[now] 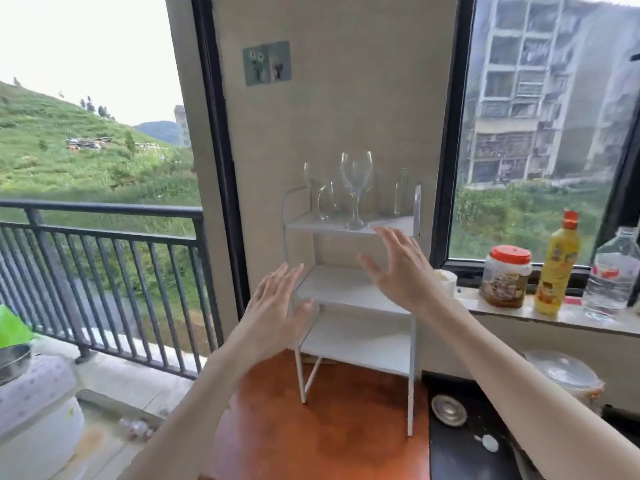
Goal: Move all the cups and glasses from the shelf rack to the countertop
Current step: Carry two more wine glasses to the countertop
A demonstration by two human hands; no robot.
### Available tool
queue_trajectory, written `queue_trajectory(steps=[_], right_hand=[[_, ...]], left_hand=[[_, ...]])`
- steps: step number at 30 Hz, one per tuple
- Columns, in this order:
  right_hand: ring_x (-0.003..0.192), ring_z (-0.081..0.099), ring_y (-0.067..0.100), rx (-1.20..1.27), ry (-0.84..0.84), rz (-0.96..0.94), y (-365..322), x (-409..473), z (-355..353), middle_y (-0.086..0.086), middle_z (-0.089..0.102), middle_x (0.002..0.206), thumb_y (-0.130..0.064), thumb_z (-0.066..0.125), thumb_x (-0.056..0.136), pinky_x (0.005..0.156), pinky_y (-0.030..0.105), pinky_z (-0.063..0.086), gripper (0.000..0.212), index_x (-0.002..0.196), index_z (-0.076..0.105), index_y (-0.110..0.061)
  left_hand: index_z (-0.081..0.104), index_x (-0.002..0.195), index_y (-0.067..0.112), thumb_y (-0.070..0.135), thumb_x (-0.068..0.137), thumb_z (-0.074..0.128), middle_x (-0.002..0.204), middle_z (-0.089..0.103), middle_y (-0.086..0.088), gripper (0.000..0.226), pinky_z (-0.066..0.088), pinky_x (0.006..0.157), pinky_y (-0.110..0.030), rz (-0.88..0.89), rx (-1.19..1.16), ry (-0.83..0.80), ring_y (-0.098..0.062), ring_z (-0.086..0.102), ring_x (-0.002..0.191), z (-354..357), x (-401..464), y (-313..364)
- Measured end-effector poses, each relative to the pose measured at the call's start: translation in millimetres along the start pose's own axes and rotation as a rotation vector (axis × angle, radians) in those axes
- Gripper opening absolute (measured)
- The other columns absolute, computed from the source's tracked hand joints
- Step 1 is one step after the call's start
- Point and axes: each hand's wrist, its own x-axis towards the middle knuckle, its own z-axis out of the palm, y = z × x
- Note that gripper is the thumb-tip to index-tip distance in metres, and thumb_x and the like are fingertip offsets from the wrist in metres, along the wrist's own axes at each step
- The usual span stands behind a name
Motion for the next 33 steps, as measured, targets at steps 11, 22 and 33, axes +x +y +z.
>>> queue_trajectory(steps=[11, 22, 33], right_hand=[[0.128, 0.039, 0.026, 0.129, 0.212, 0.295, 3, 128, 40, 0.012, 0.038, 0.143, -0.043, 0.059, 0.085, 0.095, 0.03, 0.032, 0.076, 0.142, 0.023, -0.007], [0.121, 0.045, 0.023, 0.37, 0.318, 0.359, 36, 211, 61, 0.004, 0.049, 0.13, -0.058, 0.069, 0.067, 0.094, 0.029, 0.035, 0.091, 0.137, 0.031, -0.015], [0.092, 0.047, 0.009, 0.344, 0.365, 0.278, 46, 220, 68, -0.005, 0.049, 0.104, -0.062, 0.066, 0.065, 0.065, 0.007, 0.028, 0.074, 0.119, 0.045, -0.016]], left_hand=[[0.027, 0.143, 0.018, 0.036, 0.092, 0.047, 0.149, 0.032, -0.001, 0.057, 0.022, 0.102, -0.023, 0.071, -0.36, 0.203, -0.014, 0.03, 0.136, -25, 154, -35], [0.028, 0.14, 0.008, 0.025, 0.087, 0.06, 0.143, 0.034, -0.009, 0.064, 0.029, 0.107, -0.03, 0.037, -0.511, 0.433, -0.023, 0.035, 0.132, -23, 281, -21], [0.035, 0.136, 0.006, 0.038, 0.076, 0.072, 0.133, 0.051, -0.011, 0.077, 0.037, 0.094, -0.031, -0.107, -0.506, 0.333, -0.027, 0.049, 0.121, -1, 335, -21]])
